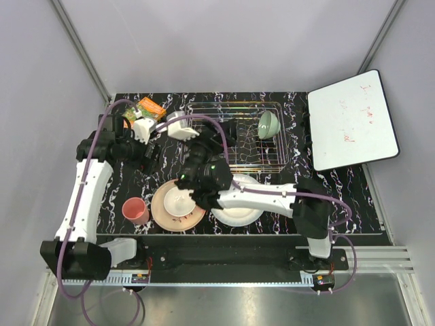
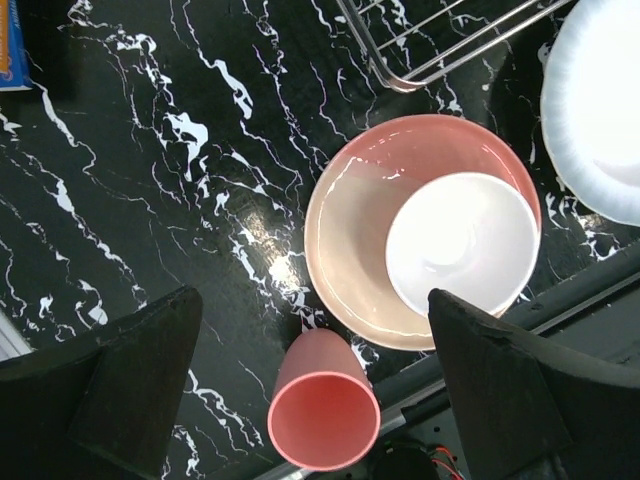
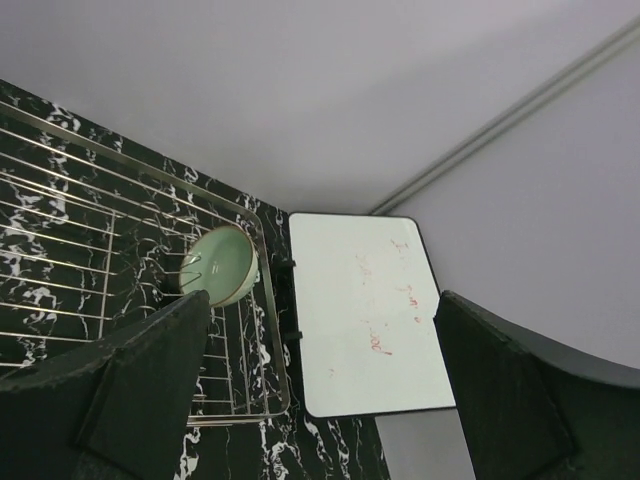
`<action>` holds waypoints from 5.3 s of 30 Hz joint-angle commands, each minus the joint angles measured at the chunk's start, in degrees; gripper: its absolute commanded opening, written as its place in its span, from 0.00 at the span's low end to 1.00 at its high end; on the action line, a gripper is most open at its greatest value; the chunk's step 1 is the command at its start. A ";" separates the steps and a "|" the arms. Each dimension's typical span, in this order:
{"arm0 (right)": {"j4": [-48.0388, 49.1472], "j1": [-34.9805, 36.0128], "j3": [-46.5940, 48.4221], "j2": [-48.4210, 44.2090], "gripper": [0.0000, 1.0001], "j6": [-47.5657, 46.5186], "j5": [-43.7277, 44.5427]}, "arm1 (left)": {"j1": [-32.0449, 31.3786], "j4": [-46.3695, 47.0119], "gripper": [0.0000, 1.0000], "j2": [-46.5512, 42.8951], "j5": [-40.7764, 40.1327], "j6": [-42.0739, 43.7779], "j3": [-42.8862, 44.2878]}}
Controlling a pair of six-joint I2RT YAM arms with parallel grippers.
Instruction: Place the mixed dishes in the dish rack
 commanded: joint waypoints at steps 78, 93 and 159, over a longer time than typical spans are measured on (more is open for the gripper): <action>-97.48 -7.74 -5.99 1.76 0.63 120.20 -84.06 | 8.11 14.43 0.99 3.05 7.37 -4.99 -0.53; -92.38 -7.83 -11.79 4.75 0.45 120.56 -84.77 | 8.11 14.61 0.99 2.25 6.93 -4.55 -1.67; -116.90 -32.97 -8.81 -1.58 0.00 123.37 -8.74 | 8.11 15.49 0.99 6.38 6.49 -2.89 -4.05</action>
